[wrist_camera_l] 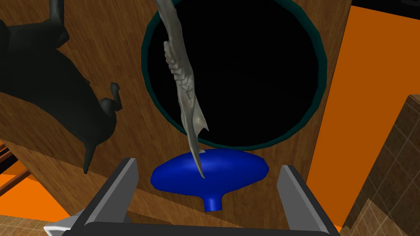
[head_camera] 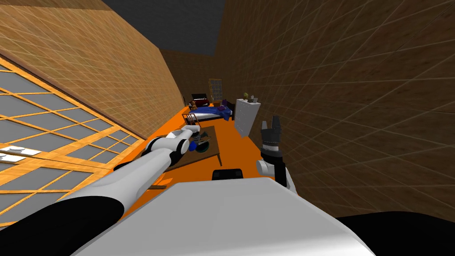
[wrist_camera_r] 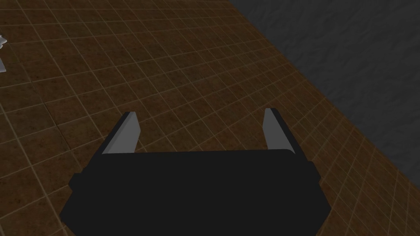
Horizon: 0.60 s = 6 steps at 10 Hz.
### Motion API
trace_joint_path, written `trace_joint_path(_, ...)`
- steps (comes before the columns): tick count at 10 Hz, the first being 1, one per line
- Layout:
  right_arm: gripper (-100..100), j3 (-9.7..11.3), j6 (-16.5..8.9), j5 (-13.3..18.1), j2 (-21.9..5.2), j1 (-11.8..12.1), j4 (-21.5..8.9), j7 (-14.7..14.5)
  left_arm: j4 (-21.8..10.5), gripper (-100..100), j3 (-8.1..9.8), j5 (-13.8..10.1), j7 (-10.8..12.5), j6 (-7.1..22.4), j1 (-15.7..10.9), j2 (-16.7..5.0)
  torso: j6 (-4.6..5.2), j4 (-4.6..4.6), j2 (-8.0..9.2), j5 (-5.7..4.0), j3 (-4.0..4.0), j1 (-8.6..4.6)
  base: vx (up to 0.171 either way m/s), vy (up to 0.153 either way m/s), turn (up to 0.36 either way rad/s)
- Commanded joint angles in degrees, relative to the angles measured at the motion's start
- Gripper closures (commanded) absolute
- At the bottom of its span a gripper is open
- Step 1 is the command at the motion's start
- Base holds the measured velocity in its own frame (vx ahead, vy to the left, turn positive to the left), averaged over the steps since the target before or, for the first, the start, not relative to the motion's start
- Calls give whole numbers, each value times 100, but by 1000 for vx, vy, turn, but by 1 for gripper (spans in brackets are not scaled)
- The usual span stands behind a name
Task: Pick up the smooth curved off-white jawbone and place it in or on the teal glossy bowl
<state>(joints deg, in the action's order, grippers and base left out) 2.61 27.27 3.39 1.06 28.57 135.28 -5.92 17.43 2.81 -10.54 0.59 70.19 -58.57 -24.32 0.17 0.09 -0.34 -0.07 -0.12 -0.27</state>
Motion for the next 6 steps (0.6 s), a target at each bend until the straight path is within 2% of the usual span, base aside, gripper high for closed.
trace_joint_path(1, 0, 0, 0, 0, 0, 0, 0, 0, -171, -100, -43, -38, -8, -31, -38, -18, 0, 0, 0, 0, 0, 0, 2, -36, -2)
trace_joint_path(3, 0, 0, 0, 0, 0, -1, 0, 0, -171, -100, -43, -38, -8, -31, -38, -18, 3, 1, 3, 2, 2, 12, -5, -1, -20)
trace_joint_path(4, 0, 0, 0, 0, -1, 0, 0, 0, -385, -100, -329, -314, -75, -256, -296, -184, 2, 1, 3, 4, 2, 18, -8, -37, 223)
trace_joint_path(5, 0, 0, 0, 0, 0, 0, 0, 0, -868, -100, -201, -183, -78, -371, -477, -103, -3, 3, 4, 0, 3, 7, -2, -30, 64)
trace_joint_path(6, 0, 0, 0, 0, 0, -1, 0, 0, -975, 0, -224, -203, -102, -488, -532, -118, 3, 0, 4, 2, 2, 8, 0, -4, -11)
